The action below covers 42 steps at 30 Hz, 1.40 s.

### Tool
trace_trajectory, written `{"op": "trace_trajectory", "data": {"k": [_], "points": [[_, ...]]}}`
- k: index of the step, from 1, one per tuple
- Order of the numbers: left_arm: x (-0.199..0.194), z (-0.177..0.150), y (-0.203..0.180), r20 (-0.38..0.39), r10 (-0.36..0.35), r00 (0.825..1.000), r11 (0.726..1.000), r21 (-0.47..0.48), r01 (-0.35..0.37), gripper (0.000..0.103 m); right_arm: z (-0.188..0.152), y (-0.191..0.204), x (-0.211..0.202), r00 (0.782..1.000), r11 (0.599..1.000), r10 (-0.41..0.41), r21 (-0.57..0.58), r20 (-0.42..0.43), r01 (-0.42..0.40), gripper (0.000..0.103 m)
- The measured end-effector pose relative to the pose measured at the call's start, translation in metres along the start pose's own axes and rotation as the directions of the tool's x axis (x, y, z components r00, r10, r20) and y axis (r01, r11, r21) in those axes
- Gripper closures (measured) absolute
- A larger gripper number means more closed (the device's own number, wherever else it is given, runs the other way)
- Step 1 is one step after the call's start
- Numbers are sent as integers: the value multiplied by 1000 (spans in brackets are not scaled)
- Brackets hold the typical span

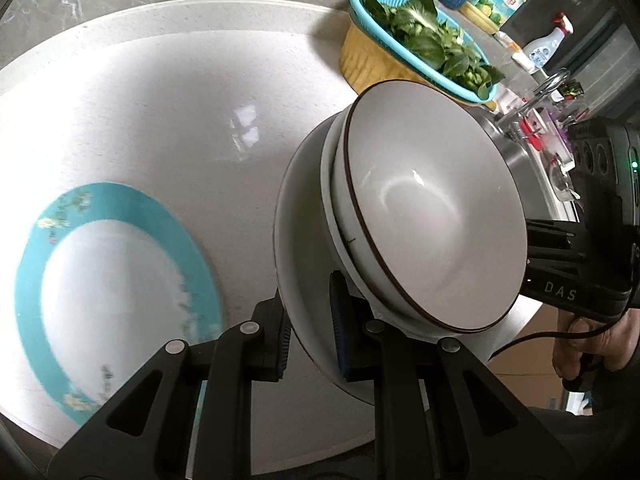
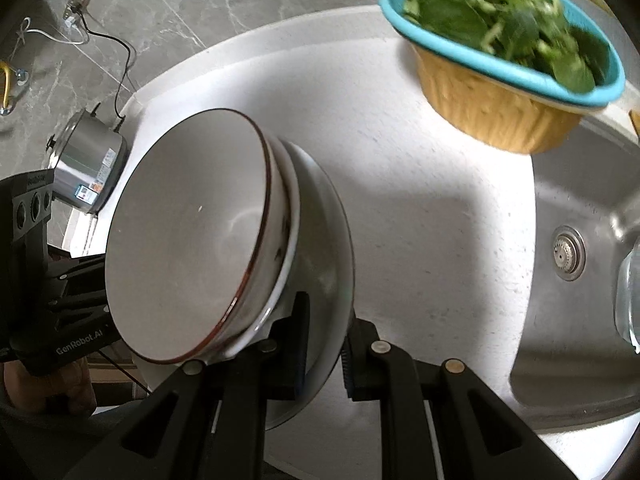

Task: Organize plates and bowls
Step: 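Carry the bowl stack with both tools and lower it onto the plate stack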

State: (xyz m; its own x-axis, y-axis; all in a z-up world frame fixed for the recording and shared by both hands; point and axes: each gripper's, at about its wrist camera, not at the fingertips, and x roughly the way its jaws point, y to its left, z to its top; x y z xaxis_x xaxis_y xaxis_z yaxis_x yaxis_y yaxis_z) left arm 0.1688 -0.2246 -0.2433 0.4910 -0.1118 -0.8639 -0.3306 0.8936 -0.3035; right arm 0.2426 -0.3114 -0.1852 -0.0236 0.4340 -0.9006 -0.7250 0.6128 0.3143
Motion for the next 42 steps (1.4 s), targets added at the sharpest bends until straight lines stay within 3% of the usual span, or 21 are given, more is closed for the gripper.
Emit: {"op": "trace_trajectory", "data": {"k": [11,21,33,42], "points": [[-60,-16,93,-4,4,1000,1000,5,-4,88,22,94,4,999,1000,5,-27,45,-3,86],[-82,-35,177,-18,14,1000,1000,-11,-15,89,24,154,45,1000,1000,5,-6,4,-5,86],[-74,-63,241,-69,3,998,1000,-18,-4,89,21,173,83,999,1000,-1,29,-32,2,86],[-58,-66,258,-91,0,996,1000,-4,0,89,17,170,95,999,999,-19,43,-34,20,86]]}}
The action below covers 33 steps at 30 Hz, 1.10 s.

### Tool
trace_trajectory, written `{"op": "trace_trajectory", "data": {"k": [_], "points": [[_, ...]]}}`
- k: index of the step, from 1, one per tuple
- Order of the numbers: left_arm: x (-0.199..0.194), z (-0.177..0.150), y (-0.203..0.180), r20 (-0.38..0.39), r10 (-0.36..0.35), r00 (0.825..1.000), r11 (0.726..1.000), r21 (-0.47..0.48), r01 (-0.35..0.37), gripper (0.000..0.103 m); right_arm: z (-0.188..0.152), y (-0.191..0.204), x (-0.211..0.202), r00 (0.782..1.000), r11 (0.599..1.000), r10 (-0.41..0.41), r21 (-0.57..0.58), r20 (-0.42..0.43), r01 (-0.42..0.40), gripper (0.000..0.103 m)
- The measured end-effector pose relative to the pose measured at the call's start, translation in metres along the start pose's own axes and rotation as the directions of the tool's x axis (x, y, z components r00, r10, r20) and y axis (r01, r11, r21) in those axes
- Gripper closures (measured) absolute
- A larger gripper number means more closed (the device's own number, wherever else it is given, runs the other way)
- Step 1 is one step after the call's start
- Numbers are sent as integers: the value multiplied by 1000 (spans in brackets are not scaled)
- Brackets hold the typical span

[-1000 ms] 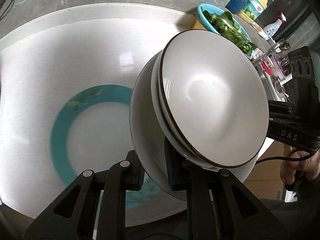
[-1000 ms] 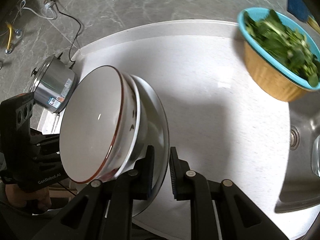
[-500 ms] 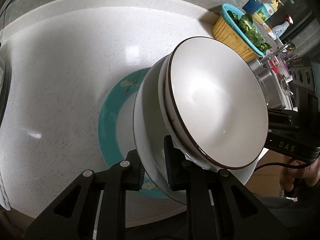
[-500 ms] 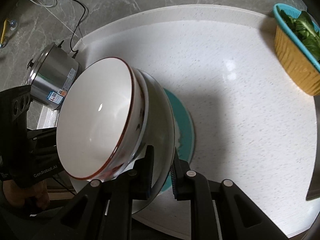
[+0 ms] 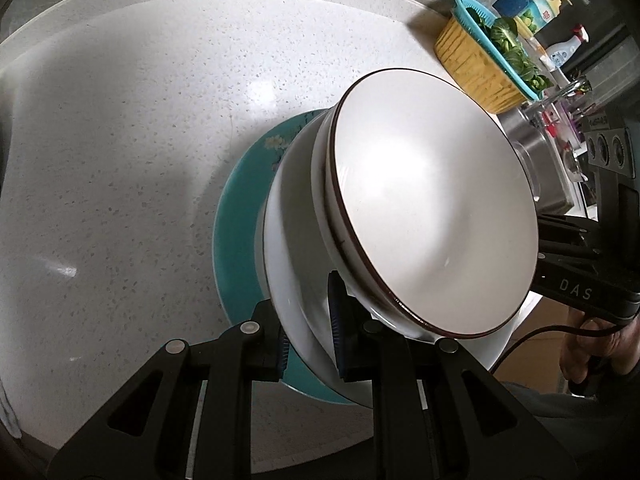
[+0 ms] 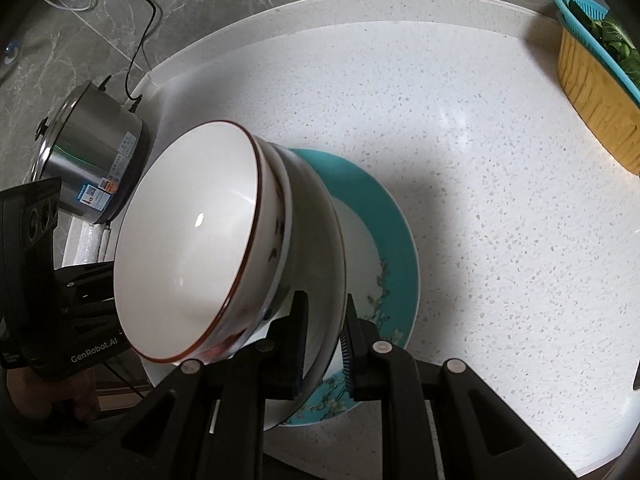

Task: Organize plates and bowls
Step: 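Carry the bowl stack with both tools and lower it onto the plate stack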

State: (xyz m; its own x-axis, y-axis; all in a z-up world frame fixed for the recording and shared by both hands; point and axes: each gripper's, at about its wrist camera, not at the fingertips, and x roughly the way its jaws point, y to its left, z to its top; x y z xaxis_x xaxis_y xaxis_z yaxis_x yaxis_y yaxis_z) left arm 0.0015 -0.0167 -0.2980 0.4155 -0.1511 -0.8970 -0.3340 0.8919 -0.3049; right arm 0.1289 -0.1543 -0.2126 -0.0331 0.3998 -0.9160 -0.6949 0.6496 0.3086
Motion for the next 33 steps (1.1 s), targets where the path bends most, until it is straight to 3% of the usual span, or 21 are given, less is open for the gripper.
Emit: {"op": "trace_trajectory", "data": {"k": [12,24,31,33], "points": [[21,9,1,-25,2,1000,1000,5,-2,89,4,-2,19,1000,1000,-5,19,-3,5,86],[24,16,-4,2,-5,1000,999,31,5,88,-3,0,28,1000,999,-4,37,5,4,86],[19,10,1,11,-24,1000,998,59,23,84,-7,4,22,999,999,-25,43,47,23,83],[17,8,4,14,-27,1000,997,66,26,83,-8,6,18,997,998,-39,47,65,36,76]]}}
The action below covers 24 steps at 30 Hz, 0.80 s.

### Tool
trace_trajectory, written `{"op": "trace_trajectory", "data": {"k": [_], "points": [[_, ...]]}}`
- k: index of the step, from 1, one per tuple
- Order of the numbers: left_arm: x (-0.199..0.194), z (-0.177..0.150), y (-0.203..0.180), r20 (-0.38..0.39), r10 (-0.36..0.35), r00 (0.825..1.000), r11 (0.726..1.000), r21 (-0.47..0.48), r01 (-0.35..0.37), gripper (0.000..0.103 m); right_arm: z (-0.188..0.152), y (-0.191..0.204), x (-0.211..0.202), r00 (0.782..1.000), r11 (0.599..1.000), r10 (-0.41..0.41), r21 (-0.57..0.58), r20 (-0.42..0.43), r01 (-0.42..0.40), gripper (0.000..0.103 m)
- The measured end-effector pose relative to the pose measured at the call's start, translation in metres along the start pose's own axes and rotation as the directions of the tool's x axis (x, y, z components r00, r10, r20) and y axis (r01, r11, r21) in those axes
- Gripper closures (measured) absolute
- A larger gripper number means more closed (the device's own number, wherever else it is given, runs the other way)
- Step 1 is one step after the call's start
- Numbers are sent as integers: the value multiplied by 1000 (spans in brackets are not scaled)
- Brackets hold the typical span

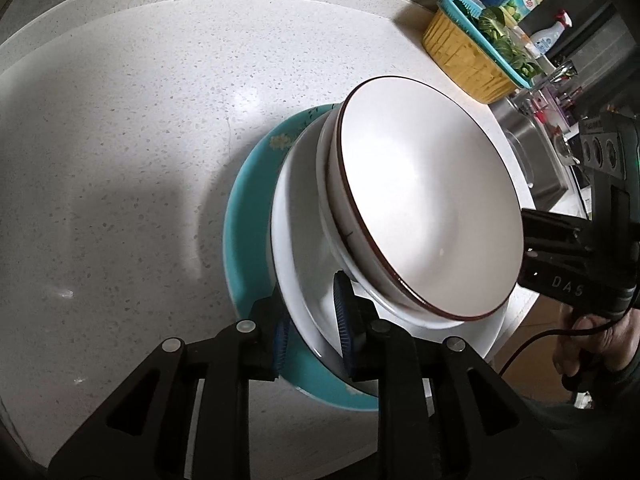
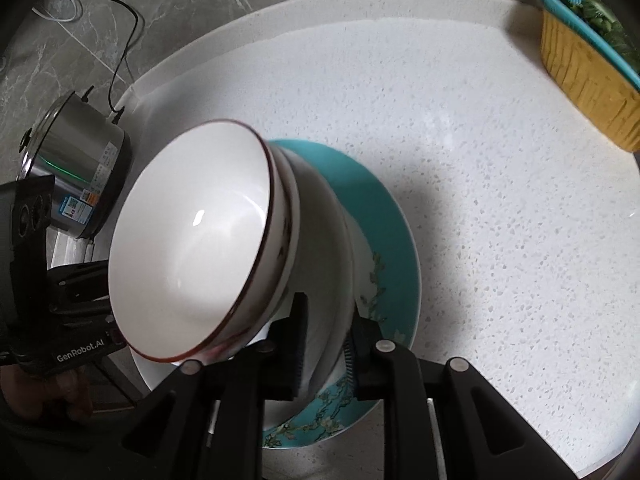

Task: Organize plates and bowls
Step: 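Carry the bowl stack with both tools and lower it onto the plate stack, then open both tools, release the bowls, and pull both tools back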

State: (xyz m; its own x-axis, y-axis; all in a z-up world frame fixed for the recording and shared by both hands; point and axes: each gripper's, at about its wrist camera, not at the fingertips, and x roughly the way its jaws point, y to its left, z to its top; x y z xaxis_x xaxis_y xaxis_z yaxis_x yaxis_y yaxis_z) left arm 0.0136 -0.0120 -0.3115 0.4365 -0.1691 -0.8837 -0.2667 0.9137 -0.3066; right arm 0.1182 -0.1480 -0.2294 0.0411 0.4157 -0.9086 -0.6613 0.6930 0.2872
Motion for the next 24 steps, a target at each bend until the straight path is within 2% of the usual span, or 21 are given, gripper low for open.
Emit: {"op": "trace_trajectory", "data": {"k": [3,9,11,14,15,18,19,21,23,24], "points": [[-4,-3,2,3,-7,1000,1000,16,7,82,-2,-1,-6,999,1000,-20,17,26,20,69],[-17,-8,4,23,-9,1000,1000,28,8,81,-9,-4,-20,997,998,-39,45,65,36,62],[-23,-12,4,31,-1,1000,1000,23,0,75,-13,-5,-25,997,998,-33,51,76,29,57],[-35,-20,6,50,-3,999,1000,11,2,59,-17,-6,-34,995,998,-36,58,91,31,55],[-43,-22,6,67,27,997,1000,5,-27,48,-19,-8,-37,994,997,-38,63,99,32,52],[-60,-29,5,111,62,992,998,-12,-61,40,-27,-12,-55,989,997,-38,66,140,29,46],[-63,-29,4,127,78,989,997,-13,-77,33,-31,-14,-63,986,997,-45,67,158,34,44],[-81,-36,-3,190,131,973,991,-7,-132,27,-36,-16,-74,982,997,-41,76,184,28,33],[-96,-41,-11,236,153,959,988,-3,-157,19,-43,-19,-88,975,996,-38,91,219,18,27],[-105,-45,-16,265,171,949,984,-2,-177,11,-46,-19,-93,972,996,-37,93,231,15,21]]}}
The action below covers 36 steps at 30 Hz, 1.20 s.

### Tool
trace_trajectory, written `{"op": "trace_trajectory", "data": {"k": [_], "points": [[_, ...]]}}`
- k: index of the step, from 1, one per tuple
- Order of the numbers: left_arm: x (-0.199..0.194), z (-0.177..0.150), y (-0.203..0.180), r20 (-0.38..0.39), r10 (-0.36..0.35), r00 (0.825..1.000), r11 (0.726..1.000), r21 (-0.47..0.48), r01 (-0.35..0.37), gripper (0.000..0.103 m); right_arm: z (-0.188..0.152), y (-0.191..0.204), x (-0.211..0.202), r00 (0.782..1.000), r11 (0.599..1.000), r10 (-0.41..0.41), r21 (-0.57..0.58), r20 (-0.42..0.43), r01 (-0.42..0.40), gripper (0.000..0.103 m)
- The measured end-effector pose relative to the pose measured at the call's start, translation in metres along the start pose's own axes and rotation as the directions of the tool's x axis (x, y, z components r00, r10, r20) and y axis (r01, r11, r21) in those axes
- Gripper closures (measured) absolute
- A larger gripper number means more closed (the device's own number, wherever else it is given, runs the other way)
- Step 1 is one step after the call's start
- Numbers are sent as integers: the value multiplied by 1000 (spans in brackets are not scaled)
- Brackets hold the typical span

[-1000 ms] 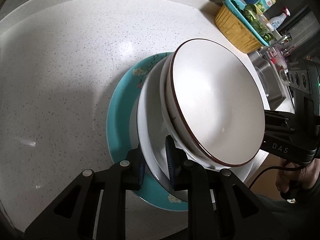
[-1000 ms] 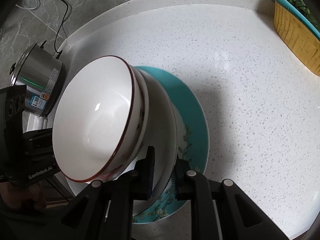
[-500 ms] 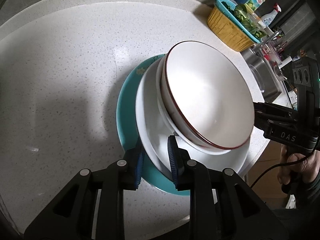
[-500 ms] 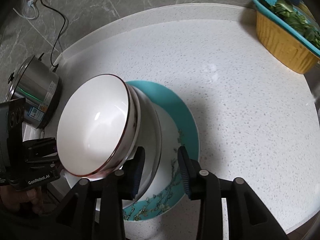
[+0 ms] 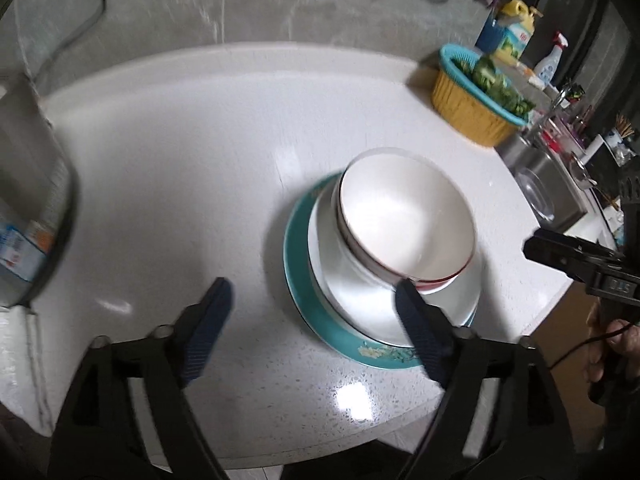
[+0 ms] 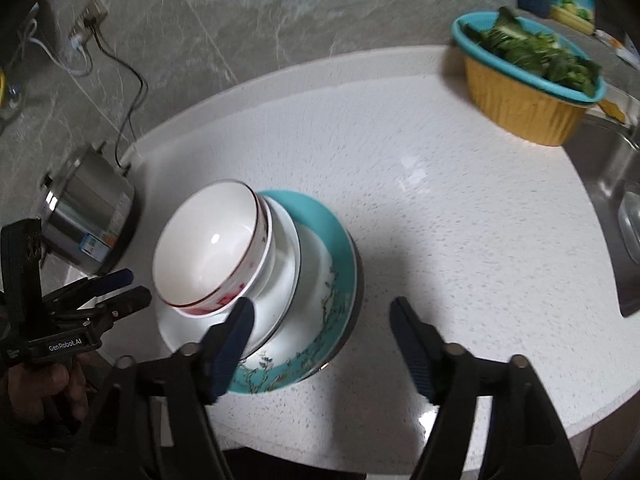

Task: Organize plates and bowls

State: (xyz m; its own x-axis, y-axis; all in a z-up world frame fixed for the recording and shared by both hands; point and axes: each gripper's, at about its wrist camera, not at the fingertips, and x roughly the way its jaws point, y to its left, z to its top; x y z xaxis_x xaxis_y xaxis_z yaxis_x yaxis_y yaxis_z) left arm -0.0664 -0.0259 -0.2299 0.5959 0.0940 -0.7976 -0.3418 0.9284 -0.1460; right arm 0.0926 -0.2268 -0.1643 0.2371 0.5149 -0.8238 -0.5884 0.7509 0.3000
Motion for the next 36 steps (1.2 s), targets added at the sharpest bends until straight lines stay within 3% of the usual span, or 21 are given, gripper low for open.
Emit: {"op": "trace_trajectory", "data": {"k": [4,8,12,14,17,21,25,32,36], "points": [[-32,-2,-12,54,17,998,1000,-8,-17,10,-5,5,-25,997,1000,-3,15,77,2,0],[-58,1,-18,112,61,992,998,-33,-58,10,-9,21,-46,991,999,-43,1,129,43,0],[-85,0,-23,189,-46,981,999,-7,48,10,-15,38,-65,977,994,-104,-3,185,106,0],[-93,1,-18,209,-57,976,997,-42,67,10,-18,45,-73,969,992,-126,18,212,125,0],[-95,9,-16,146,-96,985,995,34,92,10,-20,58,-79,956,985,-173,50,237,166,0],[-97,17,-15,104,9,995,987,161,-26,10,-18,81,-82,939,968,-239,141,248,209,0],[-97,21,-7,104,-13,995,979,205,-8,10,-18,109,-83,904,935,-339,202,261,292,0],[-101,40,12,85,-63,994,980,193,46,10,-23,134,-85,876,897,-415,270,244,350,0],[-106,46,9,88,-59,994,980,194,41,10,-24,142,-88,863,883,-447,272,236,383,0]]}}
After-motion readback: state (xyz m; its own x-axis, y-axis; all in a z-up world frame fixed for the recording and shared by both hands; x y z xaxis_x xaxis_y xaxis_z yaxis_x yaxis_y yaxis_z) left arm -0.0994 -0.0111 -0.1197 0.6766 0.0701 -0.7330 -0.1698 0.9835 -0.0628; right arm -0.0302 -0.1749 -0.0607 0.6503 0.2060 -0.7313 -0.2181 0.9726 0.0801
